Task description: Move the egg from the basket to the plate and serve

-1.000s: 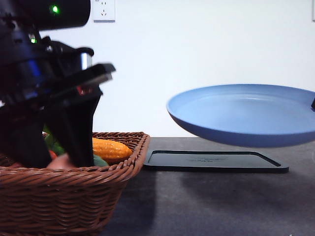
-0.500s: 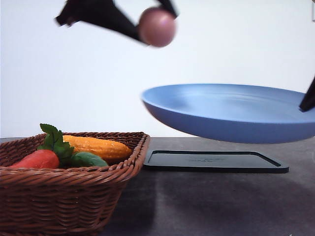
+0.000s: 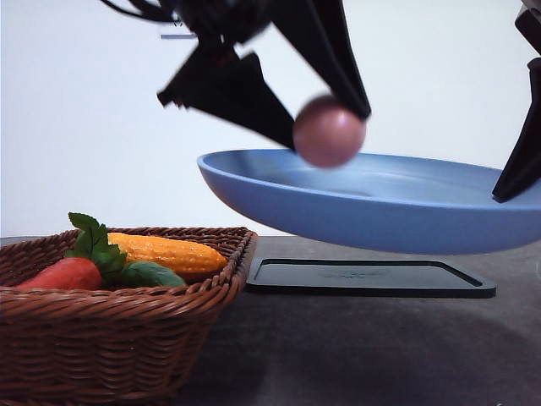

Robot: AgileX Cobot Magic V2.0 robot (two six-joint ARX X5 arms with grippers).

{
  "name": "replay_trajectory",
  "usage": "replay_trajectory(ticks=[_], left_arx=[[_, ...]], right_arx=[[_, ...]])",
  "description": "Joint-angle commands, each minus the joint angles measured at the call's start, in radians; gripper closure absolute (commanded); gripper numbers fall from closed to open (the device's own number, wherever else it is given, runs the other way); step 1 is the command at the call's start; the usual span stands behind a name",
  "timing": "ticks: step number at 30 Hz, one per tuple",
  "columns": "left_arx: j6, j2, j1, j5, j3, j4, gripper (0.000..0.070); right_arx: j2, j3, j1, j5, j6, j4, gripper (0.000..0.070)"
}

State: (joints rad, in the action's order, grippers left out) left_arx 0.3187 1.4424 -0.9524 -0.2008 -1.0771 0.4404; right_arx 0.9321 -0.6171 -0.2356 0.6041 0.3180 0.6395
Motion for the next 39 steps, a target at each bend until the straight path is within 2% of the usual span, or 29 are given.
replay_trajectory(ticks=[1,10,11,15,17,25,34,39], left_arx=[[-0.022,0.029,-0.012,0.003,-0.016,-0.009,0.0533],[-0.023,0.082,-0.015,0.003,-0.016,-0.012,0.0519],[-0.023,0.082,-0.016,0.003,-0.016,-0.015,0.0498],[-0.023,0.082,-0.017,0.003,-0.016,-0.016,0.0325],[-0.023,0.082,-0.017,0.003,-0.017,-0.015,0.0276],[-0.019,0.059,-0.016,0.002,-0.068,0.042,0.0271],[-0.049,-0.066,-0.002,0.006,-0.143,0.138,0.0274],[-0.064,-0.177,0.029,0.094,-0.146,0.199,0.0275]], right_arx=[[0.008,-0.019,-0.005,0.008,0.008,-0.01,0.07],[0.008,-0.019,-0.005,0.008,0.008,-0.01,0.07],[0.008,-0.019,-0.005,0.008,0.008,-0.01,0.07],[0.008,-0.019,-0.005,0.009,0.009,-0.009,0.07],[0.008,-0.019,-0.005,0.009,0.01,-0.007,0.07],[0.013,-0.019,-0.004,0.009,0.015,0.022,0.07],[0.09,-0.02,-0.003,0.01,0.008,-0.005,0.07],[0.17,-0.052,0.027,0.01,-0.015,-0.049,0.07]])
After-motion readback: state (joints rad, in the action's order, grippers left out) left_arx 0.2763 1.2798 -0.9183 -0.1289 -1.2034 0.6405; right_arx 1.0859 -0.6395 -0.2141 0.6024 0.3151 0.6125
